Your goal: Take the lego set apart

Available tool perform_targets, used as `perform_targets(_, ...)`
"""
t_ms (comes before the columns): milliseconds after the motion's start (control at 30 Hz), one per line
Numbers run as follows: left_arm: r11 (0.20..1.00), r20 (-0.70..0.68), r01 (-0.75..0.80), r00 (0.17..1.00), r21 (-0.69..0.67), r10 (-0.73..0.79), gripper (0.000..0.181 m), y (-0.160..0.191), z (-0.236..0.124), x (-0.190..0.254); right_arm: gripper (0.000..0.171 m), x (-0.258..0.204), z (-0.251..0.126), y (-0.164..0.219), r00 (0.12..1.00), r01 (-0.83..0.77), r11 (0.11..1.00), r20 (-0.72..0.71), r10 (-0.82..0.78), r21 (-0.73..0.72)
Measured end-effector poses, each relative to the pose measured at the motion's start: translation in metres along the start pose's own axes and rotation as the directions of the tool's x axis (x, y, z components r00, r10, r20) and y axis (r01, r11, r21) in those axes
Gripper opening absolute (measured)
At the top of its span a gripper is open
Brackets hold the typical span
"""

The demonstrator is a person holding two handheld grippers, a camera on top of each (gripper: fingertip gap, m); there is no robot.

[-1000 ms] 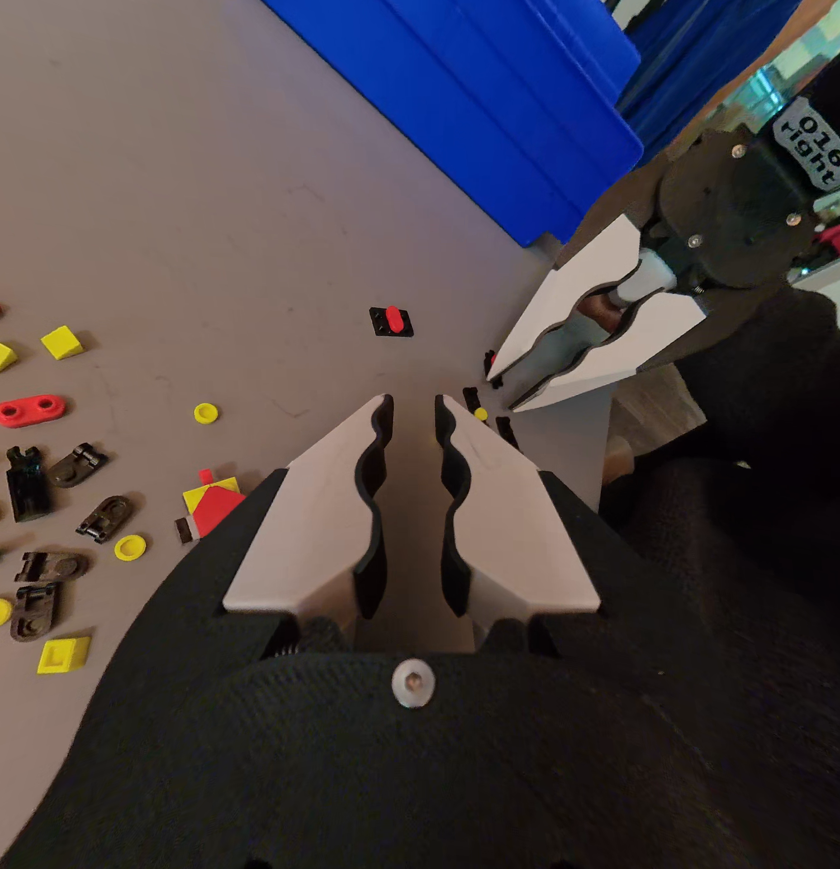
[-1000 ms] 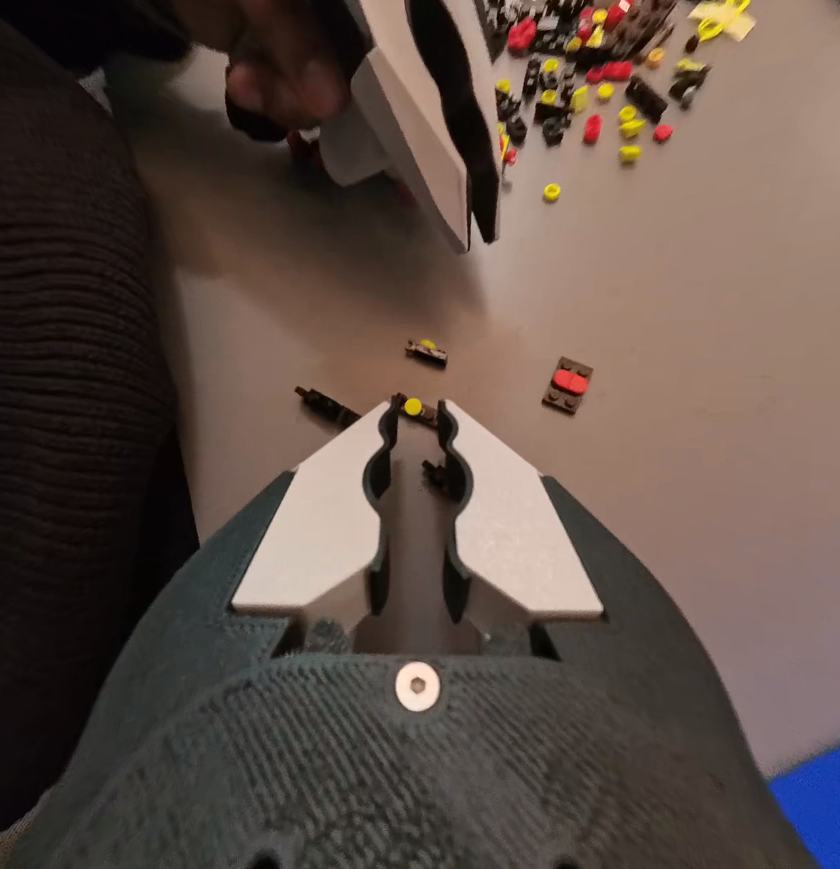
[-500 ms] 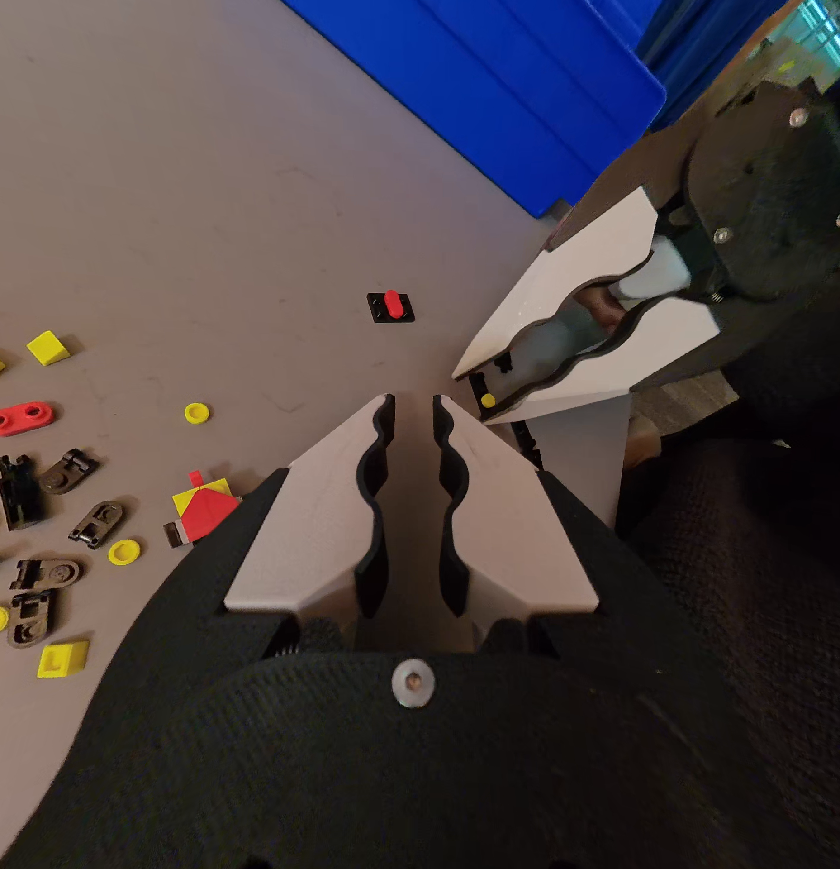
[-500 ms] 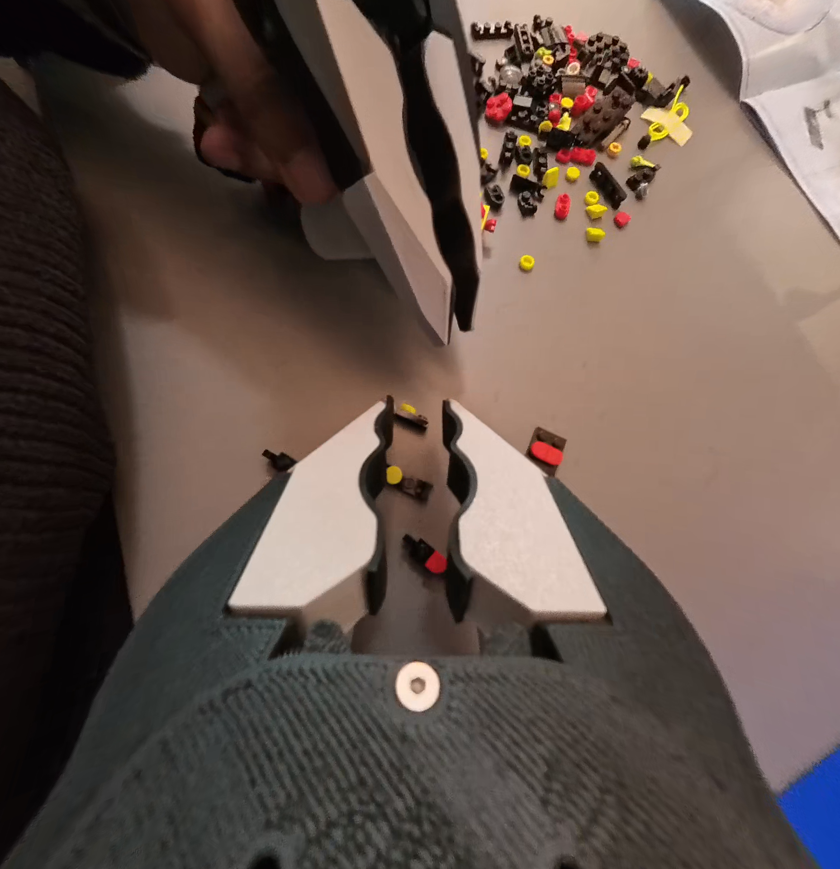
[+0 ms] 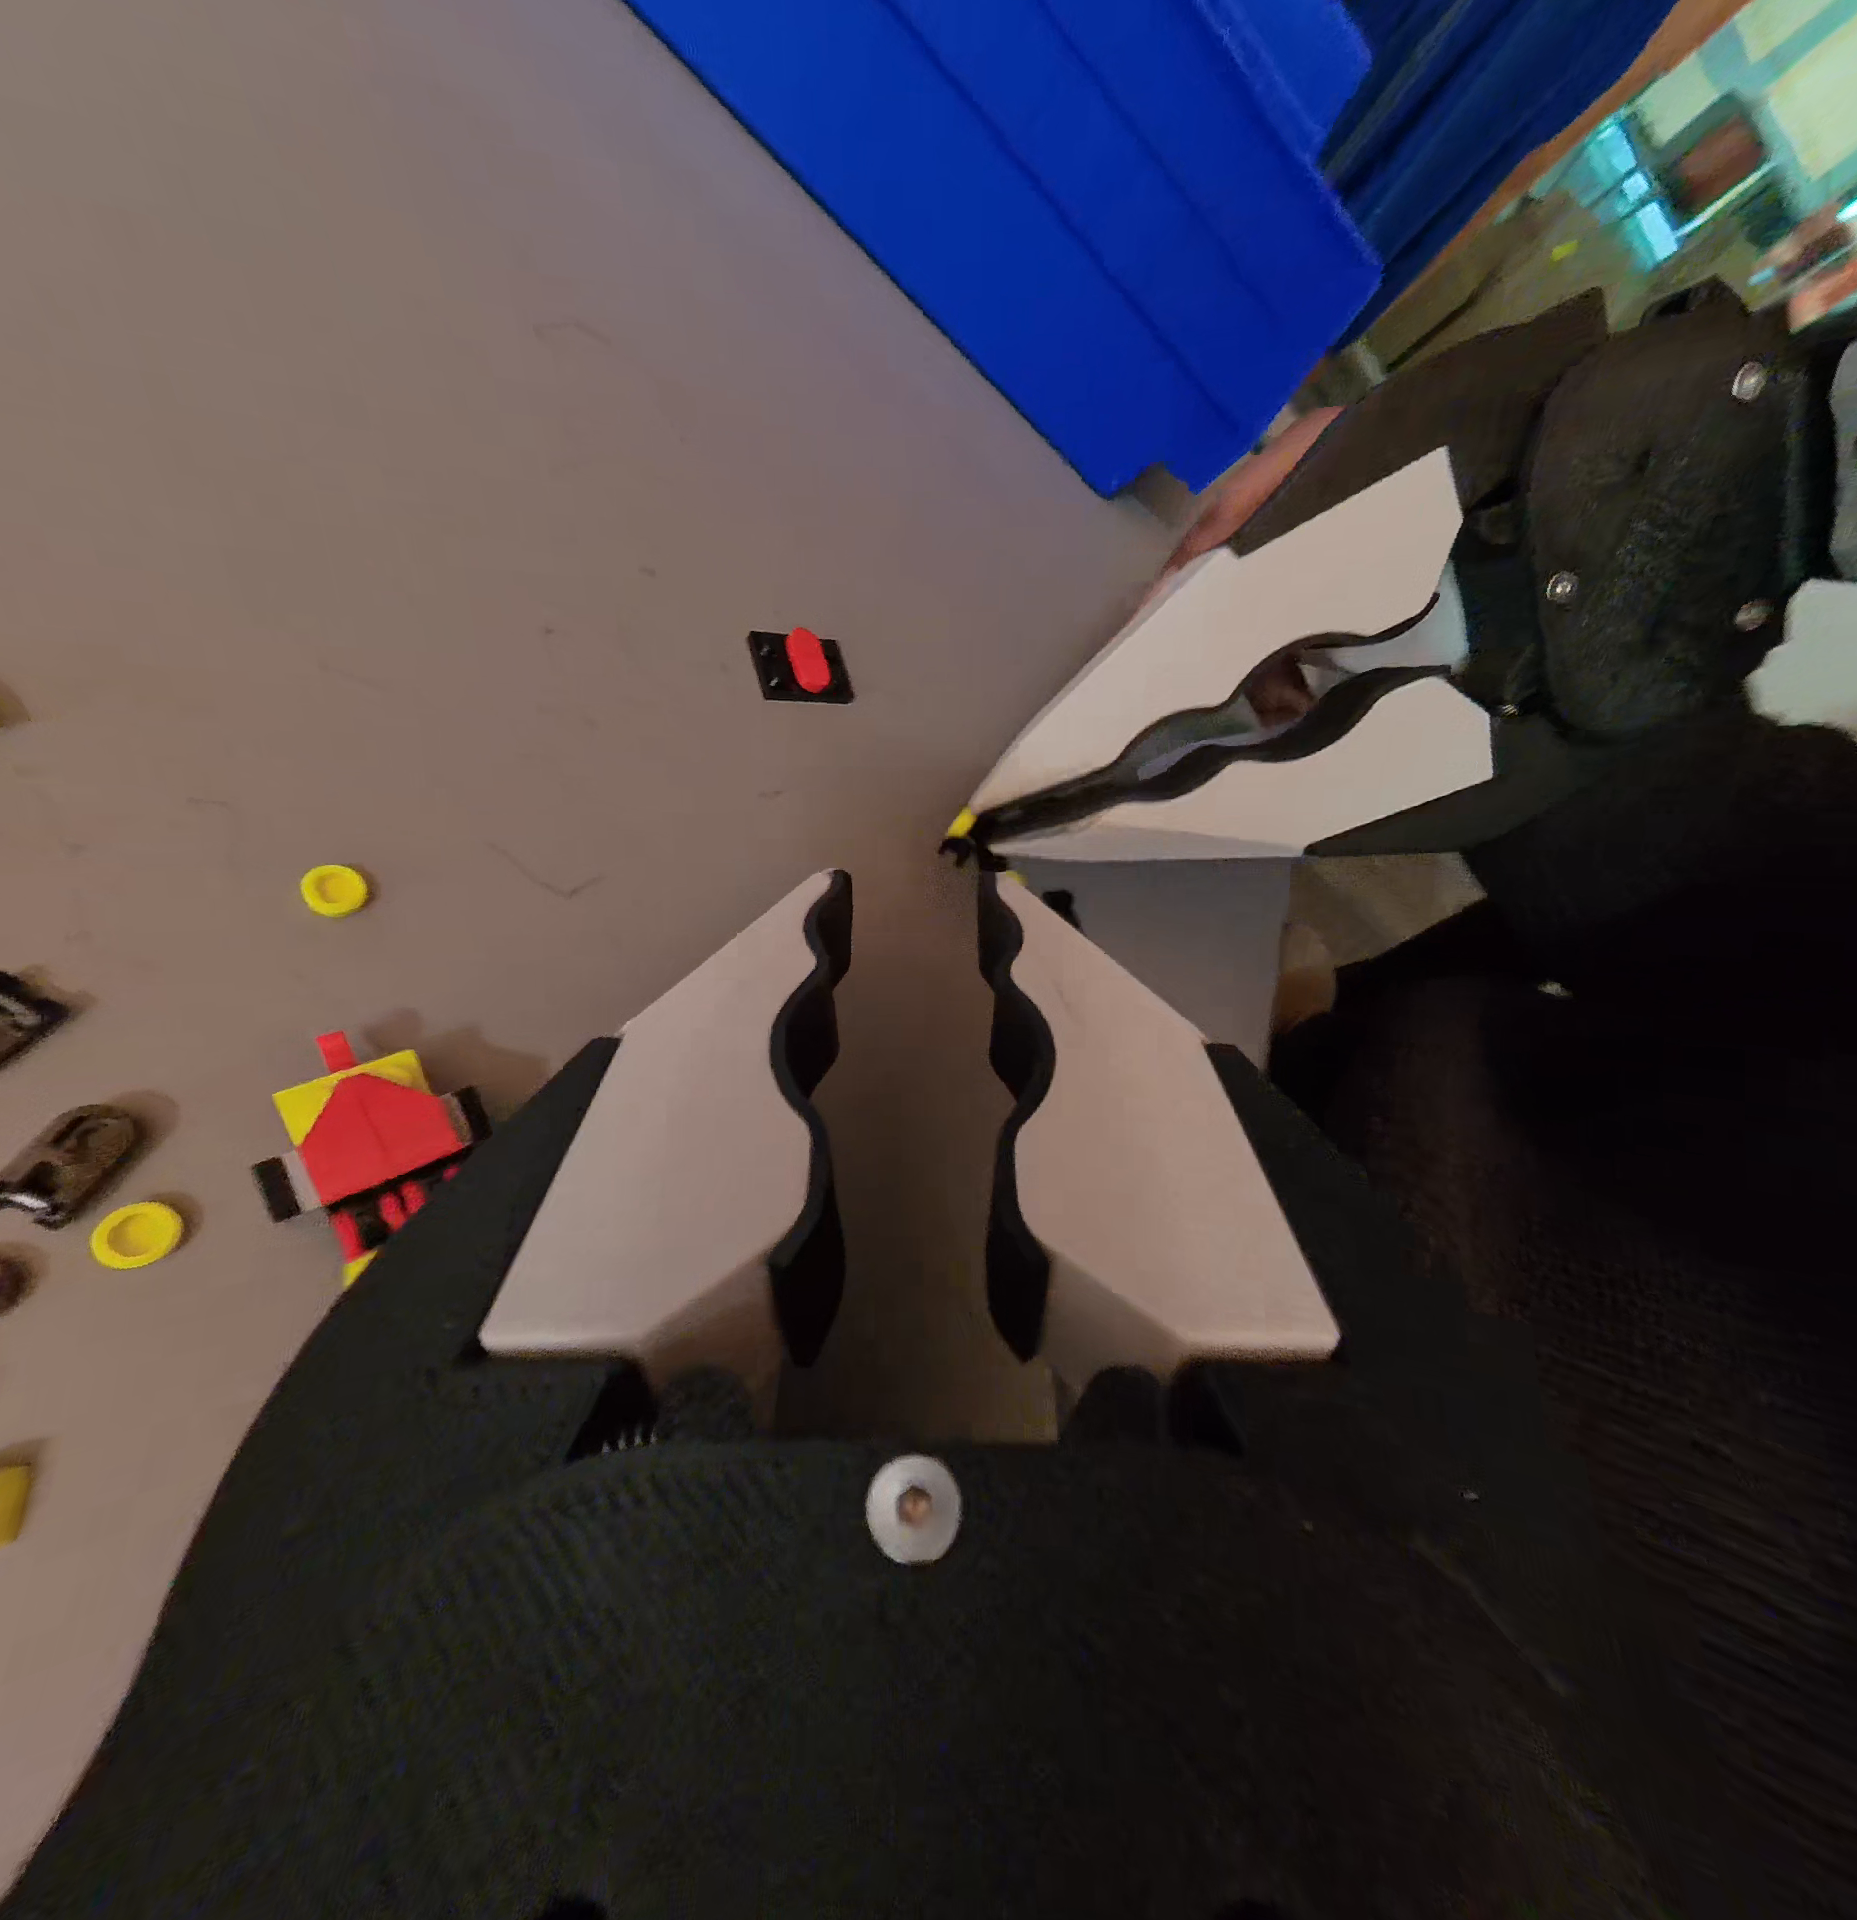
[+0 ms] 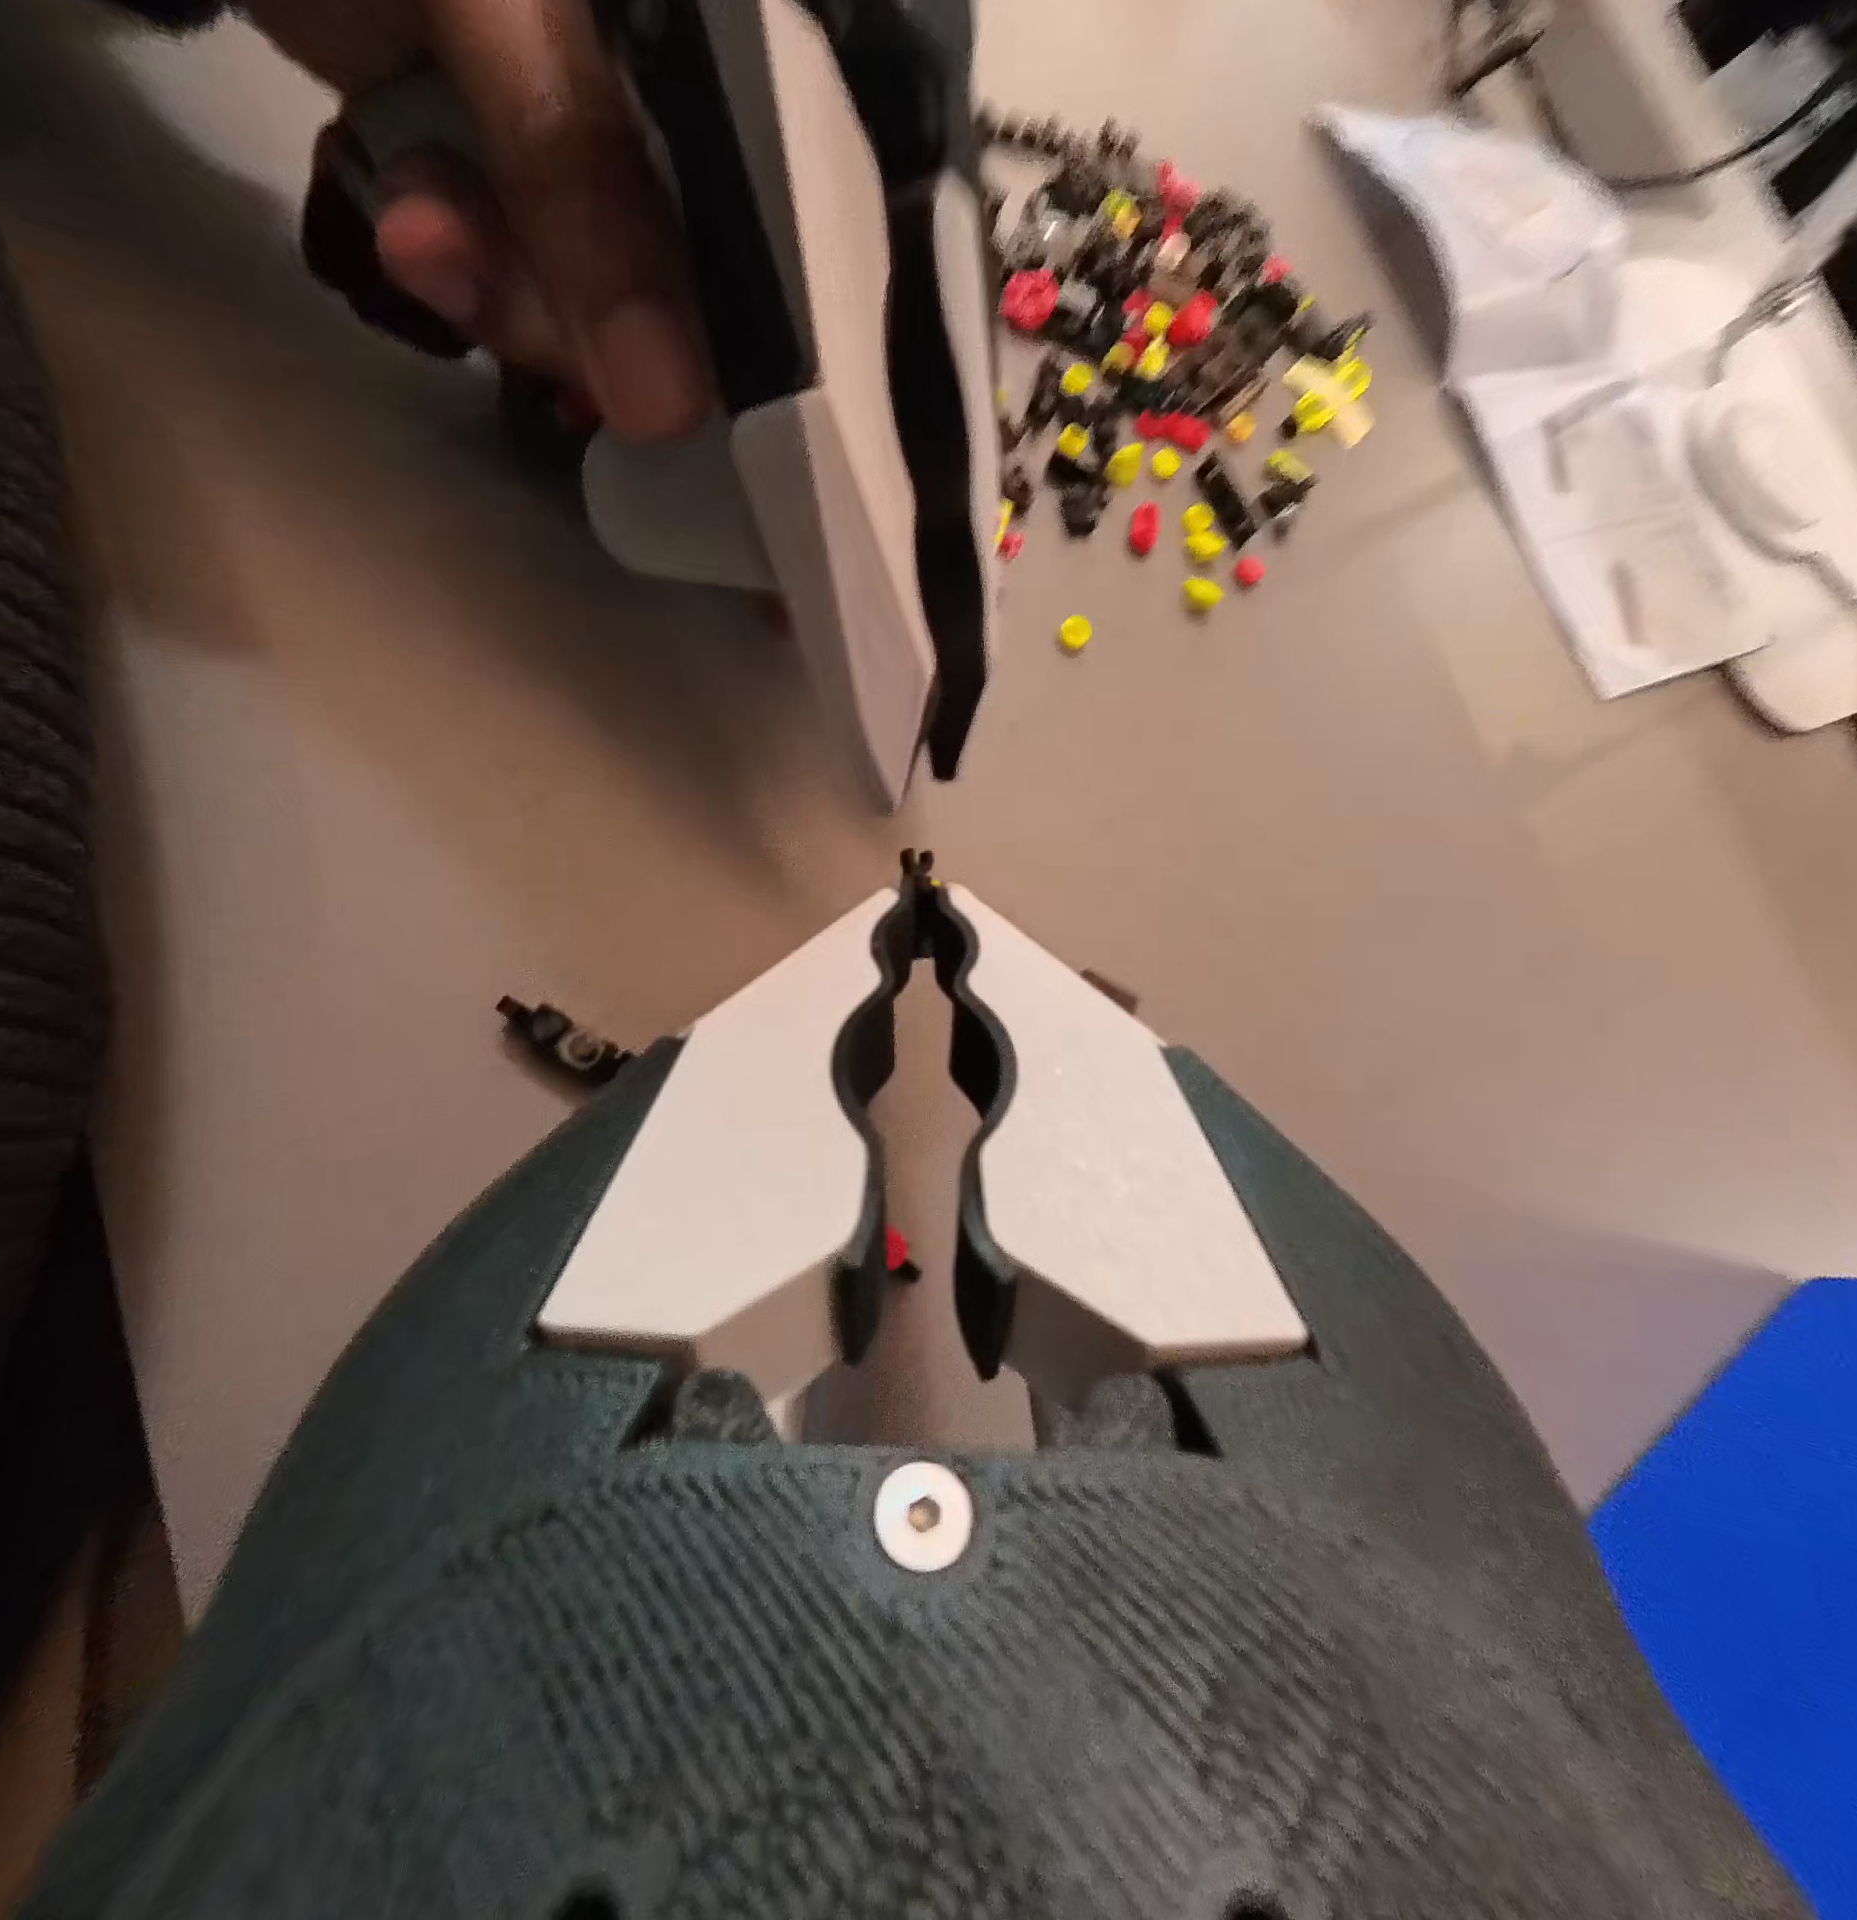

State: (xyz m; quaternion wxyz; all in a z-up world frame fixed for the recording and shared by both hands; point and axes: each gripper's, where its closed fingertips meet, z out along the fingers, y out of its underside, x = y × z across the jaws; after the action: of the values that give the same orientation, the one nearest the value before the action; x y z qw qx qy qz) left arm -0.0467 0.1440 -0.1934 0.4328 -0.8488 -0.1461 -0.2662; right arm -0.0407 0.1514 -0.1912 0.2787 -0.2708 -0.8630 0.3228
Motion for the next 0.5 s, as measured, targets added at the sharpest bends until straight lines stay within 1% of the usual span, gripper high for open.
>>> perform_targets(33,0.999,-0.044,0.032,0.999,0.010,-0.032,0.024,-0.002,-0.001,0.005,0.002,0.003,-0.005,-0.007,1.000,0.013,0.999,-0.023,-0.012,0.039)
perform_targets(100,0.992,-0.142,0.114,0.984,0.048,-0.106,0.025,-0.010,-0.004,0.015,0.001,0.006,-0.013,-0.019,0.998,0.047,0.993,-0.054,-0.041,0.109)
perform_targets(167,0.981,-0.217,0.177,0.964,0.079,-0.156,0.020,-0.017,-0.009,0.022,0.001,0.006,-0.018,-0.025,0.994,0.085,0.986,-0.079,-0.074,0.144)
perform_targets(333,0.983,-0.248,0.160,0.959,0.088,-0.134,0.002,-0.018,-0.011,0.028,0.002,0.005,-0.018,-0.028,0.985,0.147,0.979,-0.113,-0.131,0.143)
perform_targets(500,0.977,-0.286,0.200,0.943,0.080,-0.170,0.003,-0.019,-0.012,0.030,0.001,0.004,-0.022,-0.034,0.978,0.183,0.967,-0.130,-0.162,0.177)
